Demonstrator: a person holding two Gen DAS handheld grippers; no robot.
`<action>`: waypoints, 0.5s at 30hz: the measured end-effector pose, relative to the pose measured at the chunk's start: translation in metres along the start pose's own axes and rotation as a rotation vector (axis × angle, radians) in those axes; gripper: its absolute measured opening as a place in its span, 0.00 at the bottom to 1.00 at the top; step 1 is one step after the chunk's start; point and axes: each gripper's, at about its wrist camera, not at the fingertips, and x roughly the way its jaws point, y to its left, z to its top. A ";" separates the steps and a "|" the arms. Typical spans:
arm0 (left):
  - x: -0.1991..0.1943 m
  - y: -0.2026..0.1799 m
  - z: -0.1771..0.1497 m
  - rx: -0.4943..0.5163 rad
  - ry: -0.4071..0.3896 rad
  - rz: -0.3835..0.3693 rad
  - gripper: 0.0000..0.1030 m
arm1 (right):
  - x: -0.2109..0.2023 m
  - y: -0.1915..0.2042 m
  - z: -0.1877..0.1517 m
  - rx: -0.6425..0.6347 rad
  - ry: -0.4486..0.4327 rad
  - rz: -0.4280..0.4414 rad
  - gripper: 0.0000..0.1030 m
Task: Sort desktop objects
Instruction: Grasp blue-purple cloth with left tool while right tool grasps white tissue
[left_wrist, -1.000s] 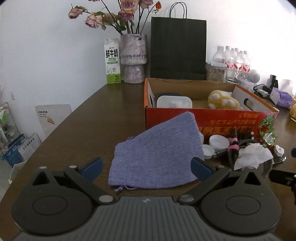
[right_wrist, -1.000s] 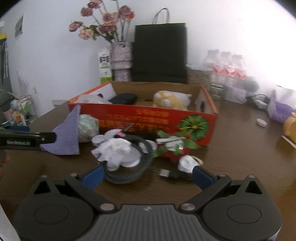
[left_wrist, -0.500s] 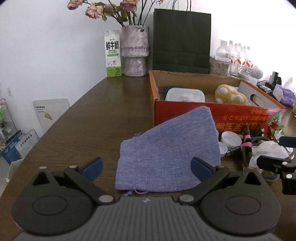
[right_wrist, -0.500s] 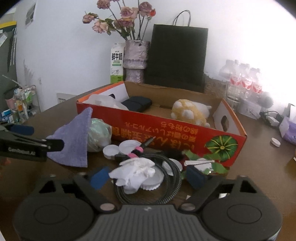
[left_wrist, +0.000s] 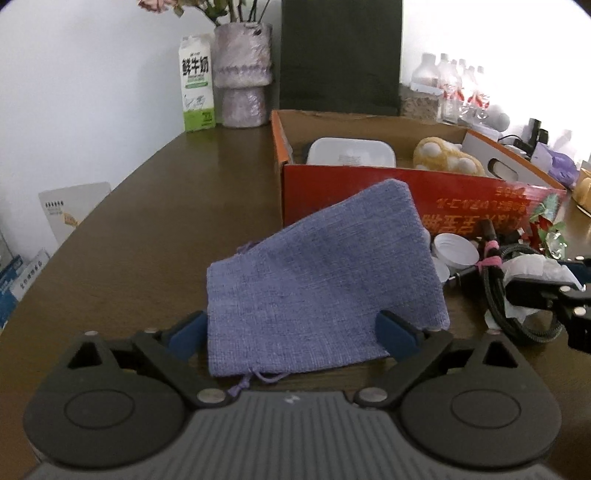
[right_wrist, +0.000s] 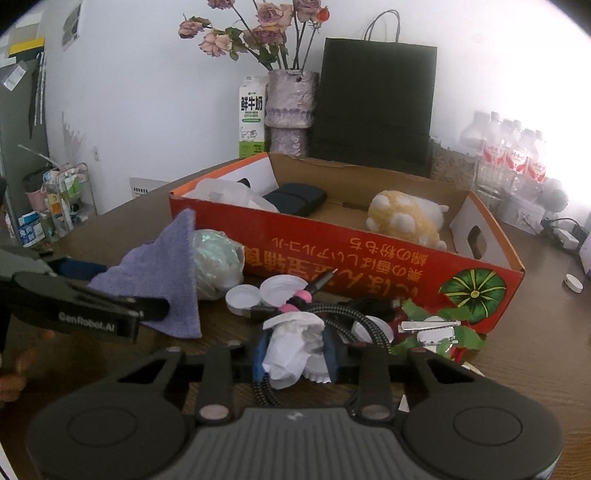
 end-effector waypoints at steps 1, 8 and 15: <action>-0.001 0.000 0.000 0.001 -0.002 -0.004 0.91 | 0.000 -0.001 0.000 0.003 -0.001 0.001 0.29; -0.009 -0.004 -0.005 0.003 -0.028 -0.008 0.62 | -0.004 -0.001 -0.002 0.015 -0.007 0.003 0.29; -0.017 -0.014 -0.009 0.021 -0.050 -0.019 0.09 | -0.011 -0.001 -0.003 0.021 -0.018 0.013 0.23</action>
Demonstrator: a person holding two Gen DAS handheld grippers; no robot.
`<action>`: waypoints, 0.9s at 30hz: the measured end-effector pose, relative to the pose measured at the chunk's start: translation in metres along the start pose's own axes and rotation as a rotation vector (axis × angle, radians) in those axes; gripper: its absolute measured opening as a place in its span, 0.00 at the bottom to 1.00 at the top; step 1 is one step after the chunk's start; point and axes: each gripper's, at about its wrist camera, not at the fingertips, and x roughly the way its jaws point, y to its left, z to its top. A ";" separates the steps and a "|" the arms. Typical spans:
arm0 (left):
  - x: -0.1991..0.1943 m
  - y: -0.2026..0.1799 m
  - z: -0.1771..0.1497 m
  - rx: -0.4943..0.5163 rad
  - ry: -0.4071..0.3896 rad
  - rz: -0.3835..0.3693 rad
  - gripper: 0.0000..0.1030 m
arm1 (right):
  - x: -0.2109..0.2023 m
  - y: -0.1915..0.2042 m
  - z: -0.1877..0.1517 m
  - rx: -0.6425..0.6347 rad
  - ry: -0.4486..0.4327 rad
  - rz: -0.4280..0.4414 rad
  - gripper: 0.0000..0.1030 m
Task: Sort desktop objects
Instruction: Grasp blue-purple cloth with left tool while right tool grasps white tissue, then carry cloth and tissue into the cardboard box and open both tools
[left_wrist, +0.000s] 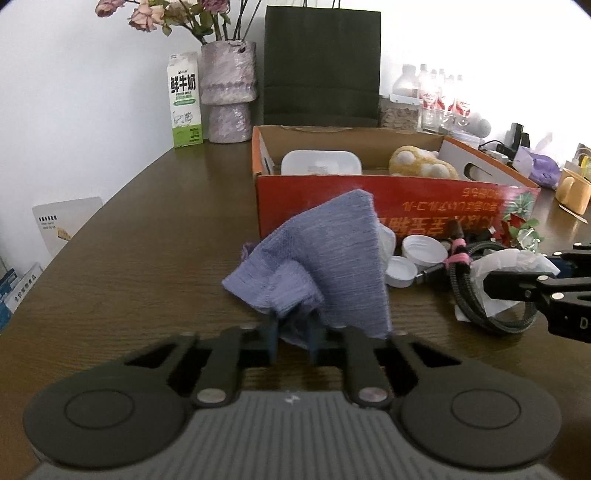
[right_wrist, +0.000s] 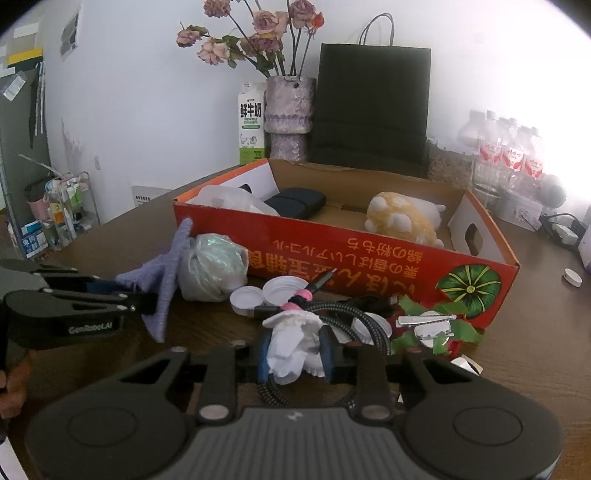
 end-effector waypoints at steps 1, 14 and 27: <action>-0.001 0.000 0.000 0.001 -0.003 0.005 0.08 | -0.001 0.000 0.000 0.001 -0.002 0.002 0.23; -0.044 0.001 0.008 -0.031 -0.117 -0.018 0.04 | -0.023 -0.003 -0.002 0.023 -0.052 0.012 0.19; -0.080 -0.012 0.051 -0.017 -0.290 -0.039 0.04 | -0.045 -0.009 0.023 0.020 -0.169 -0.001 0.18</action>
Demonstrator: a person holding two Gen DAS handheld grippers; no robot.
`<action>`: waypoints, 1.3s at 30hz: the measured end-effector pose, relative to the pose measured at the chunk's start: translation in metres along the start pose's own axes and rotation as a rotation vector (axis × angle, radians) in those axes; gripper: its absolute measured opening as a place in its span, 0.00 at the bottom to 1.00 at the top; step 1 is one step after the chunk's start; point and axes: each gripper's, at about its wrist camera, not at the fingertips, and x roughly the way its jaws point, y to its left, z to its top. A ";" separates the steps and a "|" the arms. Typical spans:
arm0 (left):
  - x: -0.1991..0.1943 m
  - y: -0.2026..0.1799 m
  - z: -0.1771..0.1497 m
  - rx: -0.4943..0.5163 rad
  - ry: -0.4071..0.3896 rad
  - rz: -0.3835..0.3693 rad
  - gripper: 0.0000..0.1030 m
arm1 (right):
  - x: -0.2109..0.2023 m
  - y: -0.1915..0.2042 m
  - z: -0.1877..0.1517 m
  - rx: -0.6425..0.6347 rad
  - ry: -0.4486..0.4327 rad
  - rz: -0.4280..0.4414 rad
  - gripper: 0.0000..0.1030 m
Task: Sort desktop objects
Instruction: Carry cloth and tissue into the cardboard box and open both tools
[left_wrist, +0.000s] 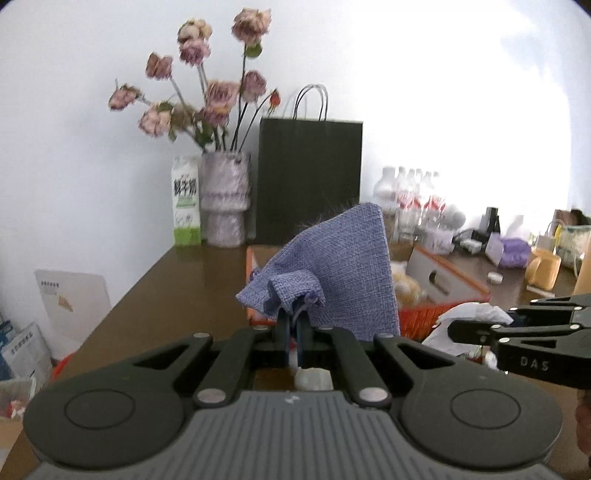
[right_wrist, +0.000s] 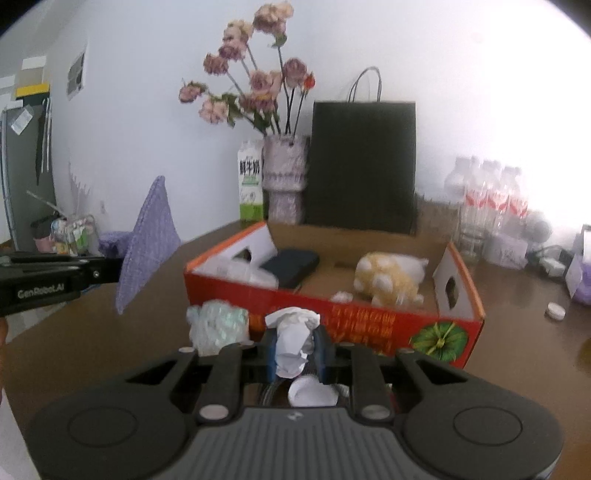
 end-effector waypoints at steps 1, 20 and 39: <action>0.002 -0.003 0.005 0.000 -0.011 -0.004 0.04 | 0.000 -0.002 0.004 0.001 -0.013 -0.003 0.18; 0.137 -0.013 0.059 -0.014 0.036 -0.008 0.04 | 0.099 -0.030 0.083 0.016 -0.056 -0.024 0.18; 0.221 -0.013 0.026 0.039 0.230 0.048 0.04 | 0.192 -0.052 0.065 0.018 0.126 -0.025 0.18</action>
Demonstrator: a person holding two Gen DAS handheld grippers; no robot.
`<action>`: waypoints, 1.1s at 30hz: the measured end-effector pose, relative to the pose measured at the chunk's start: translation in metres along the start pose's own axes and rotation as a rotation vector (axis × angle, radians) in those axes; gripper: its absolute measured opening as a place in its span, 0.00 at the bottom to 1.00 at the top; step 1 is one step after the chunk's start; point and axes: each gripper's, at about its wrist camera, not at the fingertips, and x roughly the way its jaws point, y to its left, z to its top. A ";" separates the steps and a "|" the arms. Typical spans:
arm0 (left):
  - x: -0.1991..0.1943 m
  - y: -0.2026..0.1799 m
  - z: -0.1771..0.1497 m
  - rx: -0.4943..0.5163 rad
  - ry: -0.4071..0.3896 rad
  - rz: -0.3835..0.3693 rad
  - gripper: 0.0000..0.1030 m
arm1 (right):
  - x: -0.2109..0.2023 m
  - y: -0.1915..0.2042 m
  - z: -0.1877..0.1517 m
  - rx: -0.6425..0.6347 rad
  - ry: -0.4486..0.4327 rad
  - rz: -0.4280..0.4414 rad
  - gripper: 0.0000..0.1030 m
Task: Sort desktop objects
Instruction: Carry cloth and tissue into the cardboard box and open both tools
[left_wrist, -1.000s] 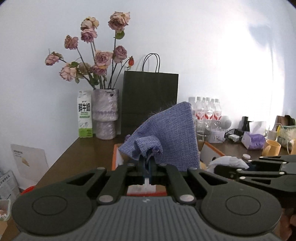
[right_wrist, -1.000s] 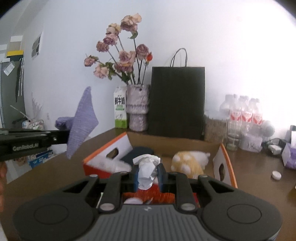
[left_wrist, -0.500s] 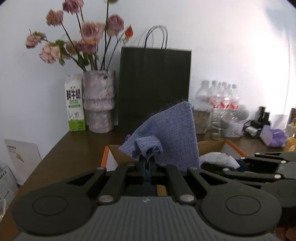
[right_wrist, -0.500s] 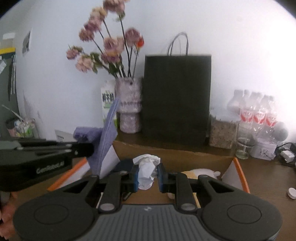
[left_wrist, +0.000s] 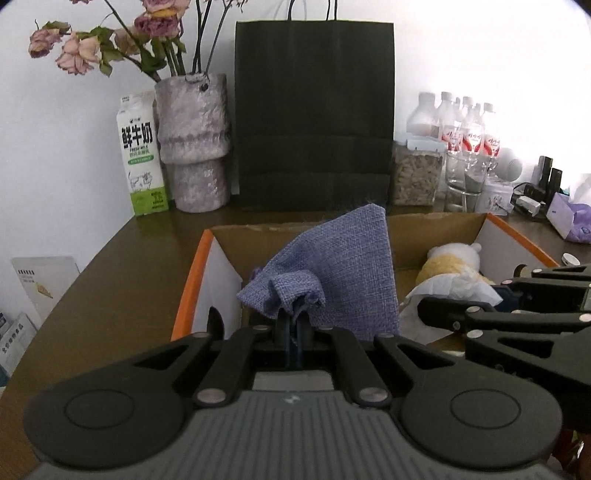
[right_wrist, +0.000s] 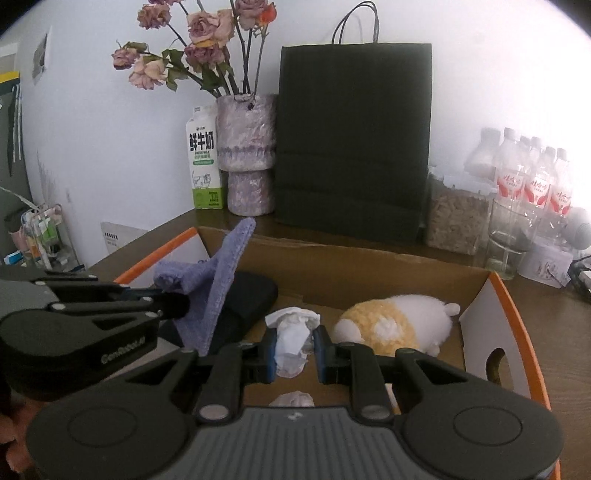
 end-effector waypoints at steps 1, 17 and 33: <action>0.000 0.000 -0.001 -0.003 0.000 -0.004 0.04 | 0.000 0.000 -0.001 -0.001 0.000 -0.001 0.19; -0.022 0.002 0.007 -0.001 -0.108 0.054 0.75 | -0.017 -0.012 0.003 0.052 -0.011 -0.012 0.63; -0.073 0.000 0.017 -0.025 -0.270 0.121 1.00 | -0.065 -0.018 0.011 0.083 -0.101 -0.060 1.00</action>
